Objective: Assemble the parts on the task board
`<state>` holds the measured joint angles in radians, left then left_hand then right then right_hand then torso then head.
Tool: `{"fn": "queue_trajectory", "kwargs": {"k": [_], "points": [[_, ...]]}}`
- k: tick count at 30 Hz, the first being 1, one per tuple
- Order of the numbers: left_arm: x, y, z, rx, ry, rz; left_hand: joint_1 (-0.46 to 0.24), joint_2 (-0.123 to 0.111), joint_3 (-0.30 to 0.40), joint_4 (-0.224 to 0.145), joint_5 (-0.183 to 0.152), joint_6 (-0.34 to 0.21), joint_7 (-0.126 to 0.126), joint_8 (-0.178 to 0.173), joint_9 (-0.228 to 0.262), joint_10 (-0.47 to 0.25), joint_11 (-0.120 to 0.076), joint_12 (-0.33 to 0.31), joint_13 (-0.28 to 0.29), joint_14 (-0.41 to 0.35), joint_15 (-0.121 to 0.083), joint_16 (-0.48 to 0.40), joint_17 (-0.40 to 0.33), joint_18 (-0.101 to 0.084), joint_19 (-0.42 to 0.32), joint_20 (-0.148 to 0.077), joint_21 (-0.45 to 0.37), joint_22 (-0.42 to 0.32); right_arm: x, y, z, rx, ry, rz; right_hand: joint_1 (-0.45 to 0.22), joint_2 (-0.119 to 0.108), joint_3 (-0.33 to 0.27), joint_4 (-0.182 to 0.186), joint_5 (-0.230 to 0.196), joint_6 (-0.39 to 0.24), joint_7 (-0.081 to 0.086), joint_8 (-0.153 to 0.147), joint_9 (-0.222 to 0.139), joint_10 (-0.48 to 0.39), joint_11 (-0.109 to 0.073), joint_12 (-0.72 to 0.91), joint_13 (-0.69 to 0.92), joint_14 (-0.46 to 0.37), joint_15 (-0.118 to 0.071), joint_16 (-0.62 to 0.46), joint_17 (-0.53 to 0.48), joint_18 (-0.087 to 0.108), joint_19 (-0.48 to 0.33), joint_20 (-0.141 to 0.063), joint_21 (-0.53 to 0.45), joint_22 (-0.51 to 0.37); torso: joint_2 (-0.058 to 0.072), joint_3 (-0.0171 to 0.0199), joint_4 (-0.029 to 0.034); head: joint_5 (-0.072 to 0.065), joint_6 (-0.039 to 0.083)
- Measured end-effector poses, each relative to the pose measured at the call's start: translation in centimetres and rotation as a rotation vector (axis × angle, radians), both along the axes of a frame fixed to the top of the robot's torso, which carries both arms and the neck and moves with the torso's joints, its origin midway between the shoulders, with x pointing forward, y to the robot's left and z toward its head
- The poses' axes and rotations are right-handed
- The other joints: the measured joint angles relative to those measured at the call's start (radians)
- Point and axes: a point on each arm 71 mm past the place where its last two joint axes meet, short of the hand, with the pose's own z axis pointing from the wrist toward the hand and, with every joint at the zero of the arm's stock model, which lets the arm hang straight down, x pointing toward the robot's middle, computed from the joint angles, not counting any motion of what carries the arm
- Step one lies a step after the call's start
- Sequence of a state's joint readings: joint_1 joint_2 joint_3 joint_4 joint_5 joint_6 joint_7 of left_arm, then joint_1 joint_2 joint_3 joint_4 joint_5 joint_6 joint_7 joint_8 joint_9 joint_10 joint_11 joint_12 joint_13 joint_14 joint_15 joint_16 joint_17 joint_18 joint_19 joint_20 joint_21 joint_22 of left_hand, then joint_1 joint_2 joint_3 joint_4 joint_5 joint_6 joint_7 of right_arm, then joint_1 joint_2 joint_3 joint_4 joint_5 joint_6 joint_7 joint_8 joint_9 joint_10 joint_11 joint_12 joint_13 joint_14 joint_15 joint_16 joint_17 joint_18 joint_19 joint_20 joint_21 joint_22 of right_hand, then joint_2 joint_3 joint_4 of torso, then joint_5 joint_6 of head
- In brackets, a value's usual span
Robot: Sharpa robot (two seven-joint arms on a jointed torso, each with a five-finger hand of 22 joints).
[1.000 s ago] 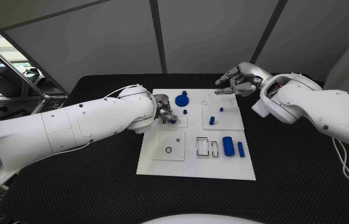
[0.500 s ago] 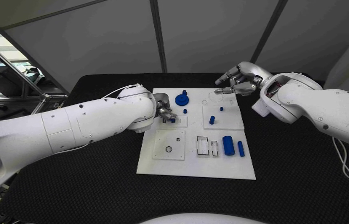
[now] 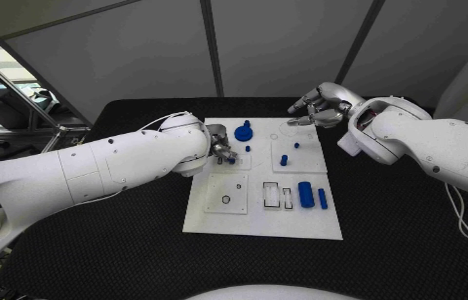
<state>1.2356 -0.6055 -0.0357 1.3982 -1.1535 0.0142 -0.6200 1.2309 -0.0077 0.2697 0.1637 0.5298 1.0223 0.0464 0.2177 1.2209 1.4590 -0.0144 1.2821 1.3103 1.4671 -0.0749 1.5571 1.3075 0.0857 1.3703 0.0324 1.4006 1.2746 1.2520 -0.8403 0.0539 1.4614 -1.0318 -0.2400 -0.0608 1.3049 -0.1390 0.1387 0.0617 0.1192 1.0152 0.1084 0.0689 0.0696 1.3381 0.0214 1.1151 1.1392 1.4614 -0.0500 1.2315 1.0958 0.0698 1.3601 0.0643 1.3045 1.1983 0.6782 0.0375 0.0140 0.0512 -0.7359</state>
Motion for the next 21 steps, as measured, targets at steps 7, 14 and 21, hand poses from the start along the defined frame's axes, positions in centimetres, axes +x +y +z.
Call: {"fn": "queue_trajectory", "kwargs": {"k": [7,14,21], "points": [[-0.04,-0.06,-0.06,0.007,0.009,-0.011,-0.004,-0.001,0.001,-0.001,0.0,0.0,0.0,0.0,0.006,0.0,0.0,0.0,0.0,0.0,0.0,0.0,0.0,0.0,0.0,0.0,0.0,0.0,-0.01,0.01,-0.01,-0.001,0.001,0.001,0.0,0.0,0.0,0.0,0.0,0.0,0.0,0.0,0.0,0.0,0.0,0.0,0.0,0.0,0.0,0.0,0.0,0.0,0.0,0.0,0.0,0.0,0.0,0.0,0.0001,0.002,0.0],[-0.15,0.01,-0.19,0.016,0.02,-0.018,-0.004,-0.001,0.003,0.0,0.008,0.0,0.0,0.0,0.018,0.002,-0.002,0.0,0.0,0.0,0.0,0.0,0.0,0.0,0.0,0.0,0.0,0.002,-0.01,-0.02,-0.02,-0.002,0.003,0.002,-0.003,0.003,0.0,0.0,0.0,0.0,0.0,0.0,0.0,0.0,0.0,0.0,0.0,0.0,0.0,-0.004,0.0,0.0,0.0,0.0,0.0,0.0,0.0,-0.0006,0.0012,0.002,-0.002],[-0.17,0.13,-0.24,0.019,0.023,-0.018,-0.014,-0.004,0.007,-0.001,0.02,0.004,-0.004,-0.001,0.018,0.004,-0.003,0.004,0.0,0.0,0.0,0.004,0.0,0.0,0.004,-0.004,0.0,0.004,0.01,-0.03,-0.04,-0.003,0.004,0.002,-0.004,0.004,0.0,0.0,0.0,0.0,0.0,0.0,0.0,0.0,0.0,0.0,0.0,0.0,0.0,-0.004,0.0,0.0,0.0,0.0,0.0,0.0,0.0,-0.0007,0.0017,0.002,-0.003]]}}
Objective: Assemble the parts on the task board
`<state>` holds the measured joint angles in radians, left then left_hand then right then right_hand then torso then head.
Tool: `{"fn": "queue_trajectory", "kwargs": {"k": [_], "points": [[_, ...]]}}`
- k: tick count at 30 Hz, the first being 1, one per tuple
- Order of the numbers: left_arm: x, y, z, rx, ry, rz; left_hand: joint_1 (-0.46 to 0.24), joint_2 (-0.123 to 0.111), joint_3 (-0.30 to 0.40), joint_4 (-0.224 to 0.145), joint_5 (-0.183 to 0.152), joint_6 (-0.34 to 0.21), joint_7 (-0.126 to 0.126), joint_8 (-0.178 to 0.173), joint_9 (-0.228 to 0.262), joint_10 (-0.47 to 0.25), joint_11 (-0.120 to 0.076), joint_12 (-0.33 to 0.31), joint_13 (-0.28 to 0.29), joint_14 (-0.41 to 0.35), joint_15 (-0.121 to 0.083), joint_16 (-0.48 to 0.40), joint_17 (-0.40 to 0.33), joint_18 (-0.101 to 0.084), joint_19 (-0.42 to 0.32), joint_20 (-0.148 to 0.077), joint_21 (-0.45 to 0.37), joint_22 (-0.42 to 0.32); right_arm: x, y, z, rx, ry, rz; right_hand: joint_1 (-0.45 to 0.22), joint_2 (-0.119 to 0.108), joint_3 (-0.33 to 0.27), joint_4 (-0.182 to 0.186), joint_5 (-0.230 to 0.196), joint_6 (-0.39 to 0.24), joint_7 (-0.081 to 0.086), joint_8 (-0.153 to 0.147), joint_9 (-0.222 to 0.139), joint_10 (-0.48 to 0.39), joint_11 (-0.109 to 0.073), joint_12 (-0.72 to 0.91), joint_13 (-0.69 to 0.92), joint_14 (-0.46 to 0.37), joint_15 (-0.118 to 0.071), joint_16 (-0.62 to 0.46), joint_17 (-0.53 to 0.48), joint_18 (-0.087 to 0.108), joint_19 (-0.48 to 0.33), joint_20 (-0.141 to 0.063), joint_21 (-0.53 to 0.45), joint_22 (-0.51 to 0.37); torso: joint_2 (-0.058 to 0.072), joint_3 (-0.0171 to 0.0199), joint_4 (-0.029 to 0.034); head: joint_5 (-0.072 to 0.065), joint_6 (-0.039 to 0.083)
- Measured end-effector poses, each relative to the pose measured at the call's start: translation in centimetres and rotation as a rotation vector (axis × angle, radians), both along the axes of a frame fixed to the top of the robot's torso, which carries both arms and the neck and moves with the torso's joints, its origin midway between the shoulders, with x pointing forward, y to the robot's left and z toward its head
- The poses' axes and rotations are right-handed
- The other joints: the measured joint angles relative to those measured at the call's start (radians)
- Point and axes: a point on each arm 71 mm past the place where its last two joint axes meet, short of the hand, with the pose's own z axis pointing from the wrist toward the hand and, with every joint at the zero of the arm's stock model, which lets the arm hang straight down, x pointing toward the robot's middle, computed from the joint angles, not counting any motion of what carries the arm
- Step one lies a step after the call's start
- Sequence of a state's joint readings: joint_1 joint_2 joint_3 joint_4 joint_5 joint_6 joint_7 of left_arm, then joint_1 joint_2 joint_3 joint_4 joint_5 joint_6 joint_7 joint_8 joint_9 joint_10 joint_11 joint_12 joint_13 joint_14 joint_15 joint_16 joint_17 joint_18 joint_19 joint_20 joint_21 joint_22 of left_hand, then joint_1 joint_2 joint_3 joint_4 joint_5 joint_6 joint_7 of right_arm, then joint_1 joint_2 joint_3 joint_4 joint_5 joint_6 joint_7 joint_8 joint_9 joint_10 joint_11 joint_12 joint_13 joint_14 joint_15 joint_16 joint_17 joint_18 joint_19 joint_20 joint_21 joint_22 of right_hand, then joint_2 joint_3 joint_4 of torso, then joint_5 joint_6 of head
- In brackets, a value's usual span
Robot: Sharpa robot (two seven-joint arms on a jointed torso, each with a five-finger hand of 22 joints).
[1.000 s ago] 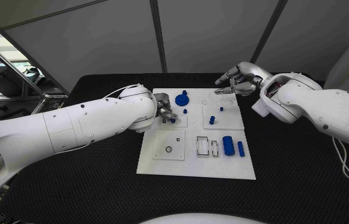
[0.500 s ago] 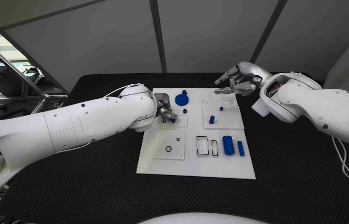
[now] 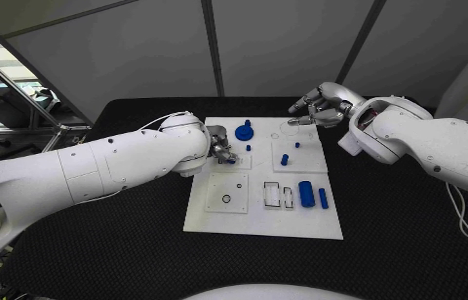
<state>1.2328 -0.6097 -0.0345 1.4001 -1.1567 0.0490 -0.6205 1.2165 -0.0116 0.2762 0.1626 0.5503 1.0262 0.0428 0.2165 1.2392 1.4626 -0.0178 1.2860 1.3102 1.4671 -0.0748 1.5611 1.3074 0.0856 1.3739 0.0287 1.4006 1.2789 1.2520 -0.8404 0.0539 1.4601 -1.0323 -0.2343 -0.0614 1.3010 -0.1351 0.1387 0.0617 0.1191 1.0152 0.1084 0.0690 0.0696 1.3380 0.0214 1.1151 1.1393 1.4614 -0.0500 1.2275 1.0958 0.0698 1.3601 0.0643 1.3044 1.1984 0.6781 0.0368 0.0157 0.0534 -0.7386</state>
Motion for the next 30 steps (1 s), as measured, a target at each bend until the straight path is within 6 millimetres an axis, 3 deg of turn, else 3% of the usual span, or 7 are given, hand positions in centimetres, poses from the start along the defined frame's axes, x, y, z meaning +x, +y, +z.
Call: {"fn": "queue_trajectory", "kwargs": {"k": [12,16,17,22,26,30], "points": [[0.0,-0.01,-0.02,0.001,0.0,0.0,-0.007,0.001,0.004,0.001,0.007,0.003,0.003,-0.002,0.009,0.0,0.0,0.003,0.0,0.0,0.0,0.0,0.0,0.0,0.004,0.004,0.0,0.004,0.0,-0.01,-0.01,-0.001,0.001,0.001,0.0,0.0,0.0,0.0,0.0,0.0,0.0,0.0,0.0,0.0,0.0,0.0,0.0,0.0,0.0,0.0,0.0,0.0,0.0,0.0,0.0,0.0,0.0,-0.0002,-0.0005,0.001,-0.001],[0.07,-0.09,-0.04,0.003,0.0,0.0,-0.035,0.005,0.037,-0.024,-0.004,0.006,0.001,-0.002,0.019,0.0,0.0,0.003,0.0,0.0,0.0,0.0,0.0,0.0,0.004,0.004,0.0,0.004,-0.01,0.0,-0.01,-0.001,0.002,0.001,0.0,0.0,0.0,0.0,0.0,0.0,0.0,0.0,0.0,0.0,0.0,0.0,0.0,0.0,0.0,0.0,-0.002,0.0,0.0,0.0,-0.004,-0.001,0.0,0.0,-0.001,0.0,-0.002],[0.1,-0.11,-0.04,0.004,0.0,0.0,-0.049,0.004,0.04,-0.026,-0.031,0.009,-0.002,-0.002,0.023,0.002,-0.002,0.003,0.0,0.0,0.0,0.0,0.0,0.0,0.004,0.004,0.0,0.004,-0.02,0.0,-0.01,-0.001,0.002,0.001,0.0,0.0,0.0,0.0,0.0,0.0,0.0,0.0,0.0,0.0,0.0,0.0,0.0,0.0,0.0,0.0,-0.002,0.0,0.0,0.0,-0.004,-0.001,0.0,0.0001,-0.001,0.0,-0.002],[0.26,-0.21,-0.03,0.008,0.002,-0.001,-0.105,0.003,0.116,-0.099,-0.251,0.024,-0.016,-0.002,0.037,0.003,-0.011,0.003,0.0,-0.002,-0.006,0.004,0.0,0.0,0.007,0.0,0.0,0.009,-0.03,-0.02,-0.01,-0.001,0.002,0.001,0.0,0.0,0.0,0.0,0.0,0.0,0.0,0.0,0.0,0.0,0.0,0.0,0.0,0.0,0.0,0.0,-0.001,0.0,0.0,0.0,-0.004,-0.001,0.0,0.0004,-0.0014,0.0,-0.005],[0.39,-0.31,-0.12,0.013,0.005,0.0,-0.134,0.014,0.088,-0.063,-0.434,0.048,-0.02,-0.006,0.046,0.005,-0.013,0.003,0.0,-0.002,-0.01,0.004,0.0,0.0,0.011,-0.003,0.0,0.015,-0.04,-0.05,-0.01,-0.002,0.002,0.001,0.0,0.0,0.0,0.0,0.0,0.0,0.0,0.0,0.0,0.0,0.0,0.0,0.0,0.0,0.0,0.0,-0.001,0.0,0.0,0.0,-0.004,-0.001,0.0,0.0004,-0.0015,-0.001,-0.006],[0.57,-0.23,-0.2,0.018,0.005,0.005,-0.144,0.008,0.057,-0.032,-0.48,0.055,-0.027,-0.006,0.055,0.002,-0.016,0.003,0.0,0.0,-0.011,0.004,0.0,-0.001,0.013,-0.006,0.002,0.022,-0.06,-0.04,0.0,-0.002,0.003,0.002,0.0,0.0,0.0,0.0,0.0,0.0,0.0,0.0,0.0,0.0,0.0,0.0,-0.001,0.0,0.0,-0.003,-0.001,0.0,0.0,0.0,-0.004,-0.003,0.0,0.0004,-0.0015,-0.002,-0.005]]}}
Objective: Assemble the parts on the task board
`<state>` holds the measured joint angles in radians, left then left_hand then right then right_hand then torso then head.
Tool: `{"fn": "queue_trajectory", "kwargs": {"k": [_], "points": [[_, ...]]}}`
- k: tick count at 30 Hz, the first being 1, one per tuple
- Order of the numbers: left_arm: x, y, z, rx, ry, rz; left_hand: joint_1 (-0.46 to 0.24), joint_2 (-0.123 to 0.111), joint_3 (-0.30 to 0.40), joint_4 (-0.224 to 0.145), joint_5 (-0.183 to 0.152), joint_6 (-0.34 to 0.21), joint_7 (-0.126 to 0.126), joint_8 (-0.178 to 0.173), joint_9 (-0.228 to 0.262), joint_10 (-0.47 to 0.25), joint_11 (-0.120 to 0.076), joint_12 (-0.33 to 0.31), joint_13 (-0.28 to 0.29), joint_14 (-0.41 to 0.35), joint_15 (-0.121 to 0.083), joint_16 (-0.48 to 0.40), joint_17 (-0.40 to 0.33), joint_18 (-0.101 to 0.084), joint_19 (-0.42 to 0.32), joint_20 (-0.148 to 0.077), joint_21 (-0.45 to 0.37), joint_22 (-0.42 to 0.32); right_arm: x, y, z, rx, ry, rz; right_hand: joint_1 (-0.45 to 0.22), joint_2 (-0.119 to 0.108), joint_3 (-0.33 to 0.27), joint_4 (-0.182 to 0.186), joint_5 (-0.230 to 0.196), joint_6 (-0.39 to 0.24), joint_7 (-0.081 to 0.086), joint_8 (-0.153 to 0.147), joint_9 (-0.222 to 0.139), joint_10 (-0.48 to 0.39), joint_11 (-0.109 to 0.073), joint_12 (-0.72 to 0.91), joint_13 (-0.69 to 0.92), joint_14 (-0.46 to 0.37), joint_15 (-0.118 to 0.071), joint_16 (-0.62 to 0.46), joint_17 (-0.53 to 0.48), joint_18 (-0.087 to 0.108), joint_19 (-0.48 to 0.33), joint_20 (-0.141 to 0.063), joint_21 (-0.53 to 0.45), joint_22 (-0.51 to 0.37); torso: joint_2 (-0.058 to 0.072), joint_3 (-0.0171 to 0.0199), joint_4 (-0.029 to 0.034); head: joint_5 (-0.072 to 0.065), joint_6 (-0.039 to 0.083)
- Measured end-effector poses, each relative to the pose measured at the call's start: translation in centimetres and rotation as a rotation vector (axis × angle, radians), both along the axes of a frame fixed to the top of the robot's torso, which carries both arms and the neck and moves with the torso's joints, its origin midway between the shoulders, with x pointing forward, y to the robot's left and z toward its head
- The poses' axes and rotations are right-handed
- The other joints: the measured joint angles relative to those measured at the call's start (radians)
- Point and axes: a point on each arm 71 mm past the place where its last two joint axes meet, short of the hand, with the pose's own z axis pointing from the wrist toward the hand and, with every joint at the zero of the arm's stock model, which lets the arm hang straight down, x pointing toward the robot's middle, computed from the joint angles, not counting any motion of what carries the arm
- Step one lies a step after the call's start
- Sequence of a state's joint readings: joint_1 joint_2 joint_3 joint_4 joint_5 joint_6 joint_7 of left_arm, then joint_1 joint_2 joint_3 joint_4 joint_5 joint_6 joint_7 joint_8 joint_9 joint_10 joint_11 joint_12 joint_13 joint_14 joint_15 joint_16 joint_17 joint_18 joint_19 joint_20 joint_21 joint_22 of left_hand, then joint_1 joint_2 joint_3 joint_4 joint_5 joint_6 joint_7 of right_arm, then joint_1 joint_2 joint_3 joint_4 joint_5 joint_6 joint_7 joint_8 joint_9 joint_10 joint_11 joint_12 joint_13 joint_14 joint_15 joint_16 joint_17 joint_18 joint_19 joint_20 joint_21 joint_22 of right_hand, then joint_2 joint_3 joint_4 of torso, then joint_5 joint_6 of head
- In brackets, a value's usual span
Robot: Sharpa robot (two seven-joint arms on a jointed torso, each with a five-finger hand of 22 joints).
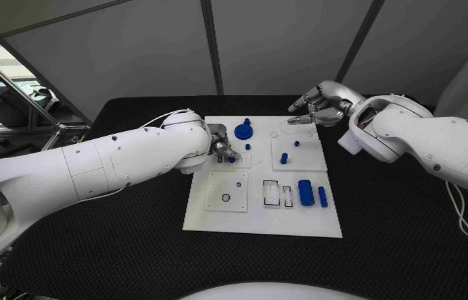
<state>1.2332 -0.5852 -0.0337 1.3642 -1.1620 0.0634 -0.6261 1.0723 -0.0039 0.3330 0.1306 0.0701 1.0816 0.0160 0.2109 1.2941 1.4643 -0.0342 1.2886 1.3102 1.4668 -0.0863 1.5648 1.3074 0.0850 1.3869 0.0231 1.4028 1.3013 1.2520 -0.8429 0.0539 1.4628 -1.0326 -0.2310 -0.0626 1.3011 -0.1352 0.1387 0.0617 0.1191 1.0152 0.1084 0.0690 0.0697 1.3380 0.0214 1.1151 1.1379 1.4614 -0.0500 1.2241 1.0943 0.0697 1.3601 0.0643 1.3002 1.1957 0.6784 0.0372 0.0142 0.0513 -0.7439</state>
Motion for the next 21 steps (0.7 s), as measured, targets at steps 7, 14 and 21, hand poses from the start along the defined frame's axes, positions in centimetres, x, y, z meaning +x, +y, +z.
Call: {"fn": "queue_trajectory", "kwargs": {"k": [7,14,21], "points": [[0.18,0.0,-0.07,0.004,0.0,0.005,-0.007,-0.007,-0.03,0.03,-0.008,0.005,0.005,-0.005,0.01,0.0,0.0,0.0,0.0,0.0,0.0,0.0,0.0,-0.001,0.009,-0.001,0.007,0.007,-0.01,0.01,0.0,-0.001,0.001,0.001,-0.004,0.004,0.0,0.0,0.0,0.0,0.0,0.0,0.0,0.0,0.0,0.0,0.0,0.0,0.0,0.0,0.0,0.0,0.0,0.0,0.0,0.0,0.0,-0.0003,0.0001,-0.001,-0.001],[0.33,0.11,-0.17,0.005,0.0,0.012,-0.033,-0.025,-0.094,0.103,-0.018,0.018,0.003,-0.005,0.014,0.003,-0.003,0.0,0.0,0.0,0.0,0.0,0.0,-0.06,0.016,-0.002,0.012,0.007,-0.02,0.01,-0.01,-0.002,0.001,0.001,-0.008,0.0,0.0,0.0,0.0,0.0,0.0,0.0,0.0,0.0,0.0,0.0,0.0,0.0,0.0,0.0,-0.001,0.0,0.0,0.0,0.0,-0.001,0.0,-0.0004,0.0009,-0.002,0.0],[0.25,0.47,-0.23,0.002,0.002,0.019,-0.03,-0.042,-0.132,0.14,-0.018,0.021,0.0,-0.005,0.015,0.003,-0.003,0.008,0.0,-0.003,-0.003,0.0,0.0,-0.038,0.026,-0.005,0.017,0.007,-0.01,-0.05,-0.02,-0.003,0.002,0.001,-0.008,0.0,0.0,0.0,0.0,0.0,0.0,0.0,0.0,0.0,0.0,0.0,-0.001,0.0,0.0,0.0,-0.001,0.0,0.0,0.0,0.0,-0.001,-0.001,-0.0011,0.0016,-0.003,0.001]]}}
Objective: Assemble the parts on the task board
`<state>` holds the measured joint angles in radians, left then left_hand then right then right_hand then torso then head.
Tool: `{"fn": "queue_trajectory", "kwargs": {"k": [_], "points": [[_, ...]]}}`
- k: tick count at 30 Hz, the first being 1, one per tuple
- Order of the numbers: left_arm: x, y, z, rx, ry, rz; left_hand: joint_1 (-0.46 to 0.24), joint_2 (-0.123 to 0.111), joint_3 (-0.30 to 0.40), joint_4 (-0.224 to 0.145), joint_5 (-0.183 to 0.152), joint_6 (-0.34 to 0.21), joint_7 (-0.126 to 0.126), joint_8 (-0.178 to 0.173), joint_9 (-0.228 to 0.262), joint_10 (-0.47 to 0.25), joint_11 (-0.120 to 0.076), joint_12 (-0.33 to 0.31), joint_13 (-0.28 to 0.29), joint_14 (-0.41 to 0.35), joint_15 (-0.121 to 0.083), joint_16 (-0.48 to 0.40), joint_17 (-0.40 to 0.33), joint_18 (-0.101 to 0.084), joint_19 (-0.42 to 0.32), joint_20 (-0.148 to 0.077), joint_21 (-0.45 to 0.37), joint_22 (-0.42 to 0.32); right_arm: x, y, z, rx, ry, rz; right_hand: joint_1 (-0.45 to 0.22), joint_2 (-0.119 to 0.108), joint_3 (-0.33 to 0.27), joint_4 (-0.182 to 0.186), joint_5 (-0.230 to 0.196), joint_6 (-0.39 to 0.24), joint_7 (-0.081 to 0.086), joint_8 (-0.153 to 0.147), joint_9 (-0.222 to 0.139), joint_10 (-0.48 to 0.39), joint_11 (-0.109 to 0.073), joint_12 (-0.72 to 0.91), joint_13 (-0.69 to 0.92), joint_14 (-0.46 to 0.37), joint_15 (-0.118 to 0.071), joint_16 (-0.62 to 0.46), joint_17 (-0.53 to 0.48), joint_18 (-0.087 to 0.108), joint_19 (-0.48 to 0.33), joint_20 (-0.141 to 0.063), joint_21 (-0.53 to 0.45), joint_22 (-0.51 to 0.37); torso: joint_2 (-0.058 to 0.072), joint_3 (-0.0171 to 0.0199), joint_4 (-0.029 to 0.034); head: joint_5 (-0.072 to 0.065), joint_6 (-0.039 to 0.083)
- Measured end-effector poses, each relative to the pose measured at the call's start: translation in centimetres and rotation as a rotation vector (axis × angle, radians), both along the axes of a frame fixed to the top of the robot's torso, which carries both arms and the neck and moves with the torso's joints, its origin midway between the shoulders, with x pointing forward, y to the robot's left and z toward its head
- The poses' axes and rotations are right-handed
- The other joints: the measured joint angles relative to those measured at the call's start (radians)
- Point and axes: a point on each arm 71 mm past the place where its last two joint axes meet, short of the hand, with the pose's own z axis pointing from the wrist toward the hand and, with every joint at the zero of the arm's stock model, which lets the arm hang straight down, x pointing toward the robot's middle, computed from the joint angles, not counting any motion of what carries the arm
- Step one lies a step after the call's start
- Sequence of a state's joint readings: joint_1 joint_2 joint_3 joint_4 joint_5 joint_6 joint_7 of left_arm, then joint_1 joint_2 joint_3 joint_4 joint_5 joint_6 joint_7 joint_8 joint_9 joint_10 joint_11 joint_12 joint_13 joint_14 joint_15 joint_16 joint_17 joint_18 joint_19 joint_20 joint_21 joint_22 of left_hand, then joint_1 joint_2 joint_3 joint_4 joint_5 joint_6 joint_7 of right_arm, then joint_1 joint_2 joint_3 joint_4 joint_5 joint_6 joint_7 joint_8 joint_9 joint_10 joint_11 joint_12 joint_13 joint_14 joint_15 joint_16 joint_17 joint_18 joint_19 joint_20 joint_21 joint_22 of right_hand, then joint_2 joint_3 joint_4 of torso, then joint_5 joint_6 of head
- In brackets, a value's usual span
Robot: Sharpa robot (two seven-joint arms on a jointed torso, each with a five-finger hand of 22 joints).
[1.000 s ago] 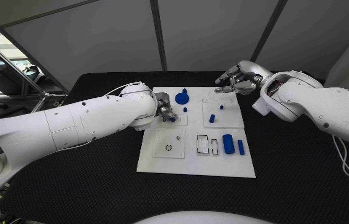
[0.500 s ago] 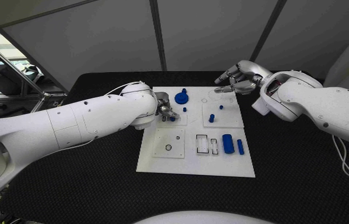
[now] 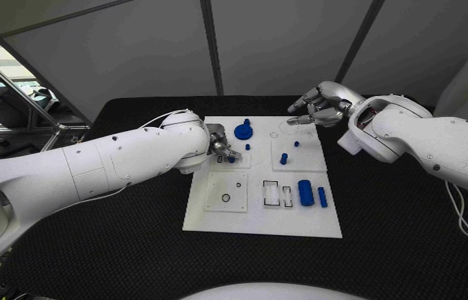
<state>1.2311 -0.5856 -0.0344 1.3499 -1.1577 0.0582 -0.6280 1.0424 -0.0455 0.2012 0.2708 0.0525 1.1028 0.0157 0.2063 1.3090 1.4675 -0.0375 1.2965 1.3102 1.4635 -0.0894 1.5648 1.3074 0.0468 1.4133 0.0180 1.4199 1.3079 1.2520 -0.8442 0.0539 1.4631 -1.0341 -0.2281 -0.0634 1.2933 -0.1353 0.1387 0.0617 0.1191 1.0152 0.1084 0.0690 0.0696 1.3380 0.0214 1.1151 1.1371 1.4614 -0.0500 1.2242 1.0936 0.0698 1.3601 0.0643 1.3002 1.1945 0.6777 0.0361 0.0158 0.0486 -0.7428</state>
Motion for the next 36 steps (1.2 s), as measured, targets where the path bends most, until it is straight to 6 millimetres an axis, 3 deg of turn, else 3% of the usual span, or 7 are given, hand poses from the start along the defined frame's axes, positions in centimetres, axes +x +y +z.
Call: {"fn": "queue_trajectory", "kwargs": {"k": [8,25,29,30,31,34,36], "points": [[-0.2,0.7,0.2,-0.018,0.002,0.011,0.007,-0.011,-0.015,0.015,0.0,0.003,0.004,0.0,-0.001,0.0,0.0,0.004,0.0,0.003,-0.004,0.0,0.0,0.0,0.0,0.0,0.0,0.0,0.0,-0.1,0.0,-0.001,0.0,-0.002,0.0,0.0,0.0,0.0,0.0,0.0,0.0,0.0,0.0,0.0,0.0,0.0,-0.002,0.0,0.0,-0.004,-0.004,0.0,0.0,0.0,-0.004,-0.002,0.0,-0.0001,0.0005,-0.001,0.002],[1.0,1.9,4.7,-0.111,-0.048,0.051,-0.004,-0.052,-0.088,0.018,0.0,-0.001,0.008,-0.028,-0.001,0.0,0.0,-0.041,0.0,0.004,-0.003,-0.001,0.0,0.0,-0.017,0.001,-0.02,-0.004,0.3,-0.4,-0.1,-0.004,-0.001,-0.011,0.0,0.0,-0.003,0.003,0.0,0.0,0.0,0.0,0.0,0.0,0.0,0.0,-0.004,0.0,0.0,-0.004,-0.005,0.0,0.0,0.0,-0.004,-0.004,0.0,0.0008,0.0004,0.002,0.009],[2.2,3.2,5.6,-0.091,-0.045,0.079,0.059,-0.02,-0.08,0.005,0.0,-0.023,0.019,-0.058,-0.003,-0.006,0.007,-0.1,0.0,0.003,-0.003,-0.023,0.0,0.002,-0.046,0.006,-0.051,-0.042,0.3,-0.4,-0.1,-0.004,-0.001,-0.011,0.0,0.0,-0.003,0.003,0.0,0.0,0.0,0.0,0.0,0.0,0.0,0.0,-0.004,0.0,0.0,-0.004,-0.005,0.0,0.0,0.0,-0.004,-0.004,0.001,0.0009,0.0004,0.005,0.01],[2.7,3.7,5.9,-0.081,-0.043,0.094,0.071,-0.013,-0.081,0.003,0.0,-0.028,0.024,-0.069,-0.011,-0.012,0.012,-0.114,0.0,0.001,-0.001,-0.029,0.0,0.058,-0.053,0.01,-0.06,-0.053,0.3,-0.4,-0.1,-0.005,-0.001,-0.012,0.0,0.0,-0.003,0.003,0.0,0.0,0.0,0.0,0.0,0.0,0.0,0.0,-0.004,0.0,0.0,-0.004,-0.005,0.0,0.0,0.0,-0.004,-0.004,0.001,0.0009,0.0004,0.005,0.011],[3.1,4.0,6.0,-0.075,-0.042,0.104,0.082,-0.011,-0.083,0.002,0.0,-0.035,0.031,-0.083,-0.025,-0.018,0.018,-0.128,0.0,0.001,0.005,-0.035,0.0,0.062,-0.061,0.014,-0.07,-0.064,0.3,-0.4,-0.1,-0.005,-0.001,-0.012,0.0,0.0,-0.003,0.003,0.0,0.0,0.0,0.0,0.0,0.0,0.0,0.0,-0.004,0.0,0.0,-0.004,-0.005,0.0,0.0,0.0,-0.004,-0.004,0.001,0.0009,0.0004,0.005,0.011],[4.4,4.8,6.3,-0.06,-0.039,0.135,0.104,-0.006,-0.1,0.007,0.0,-0.051,0.04,-0.128,-0.08,-0.028,0.028,-0.148,0.0,0.002,0.016,-0.04,0.0,0.06,-0.074,0.023,-0.081,-0.079,0.3,-0.4,-0.1,-0.005,-0.001,-0.012,0.0,0.0,-0.003,0.003,0.0,0.0,0.0,0.0,0.0,0.0,0.0,0.0,-0.004,0.0,0.0,-0.004,-0.005,0.0,0.0,0.0,-0.004,-0.004,0.001,0.0008,-0.0004,0.005,0.013],[5.3,5.3,6.5,-0.052,-0.037,0.157,0.11,0.0,-0.107,0.01,0.0,-0.051,0.04,-0.14,-0.101,-0.029,0.029,-0.148,0.0,0.002,0.016,-0.04,0.0,0.015,-0.074,0.023,-0.085,-0.08,0.3,-0.4,-0.1,-0.005,-0.001,-0.012,0.0,0.0,-0.003,0.003,0.0,0.0,0.0,0.0,0.0,0.0,0.0,0.0,-0.004,0.0,0.0,-0.004,-0.005,0.0,0.0,0.0,-0.004,-0.004,0.002,0.0007,-0.0012,0.005,0.014]]}}
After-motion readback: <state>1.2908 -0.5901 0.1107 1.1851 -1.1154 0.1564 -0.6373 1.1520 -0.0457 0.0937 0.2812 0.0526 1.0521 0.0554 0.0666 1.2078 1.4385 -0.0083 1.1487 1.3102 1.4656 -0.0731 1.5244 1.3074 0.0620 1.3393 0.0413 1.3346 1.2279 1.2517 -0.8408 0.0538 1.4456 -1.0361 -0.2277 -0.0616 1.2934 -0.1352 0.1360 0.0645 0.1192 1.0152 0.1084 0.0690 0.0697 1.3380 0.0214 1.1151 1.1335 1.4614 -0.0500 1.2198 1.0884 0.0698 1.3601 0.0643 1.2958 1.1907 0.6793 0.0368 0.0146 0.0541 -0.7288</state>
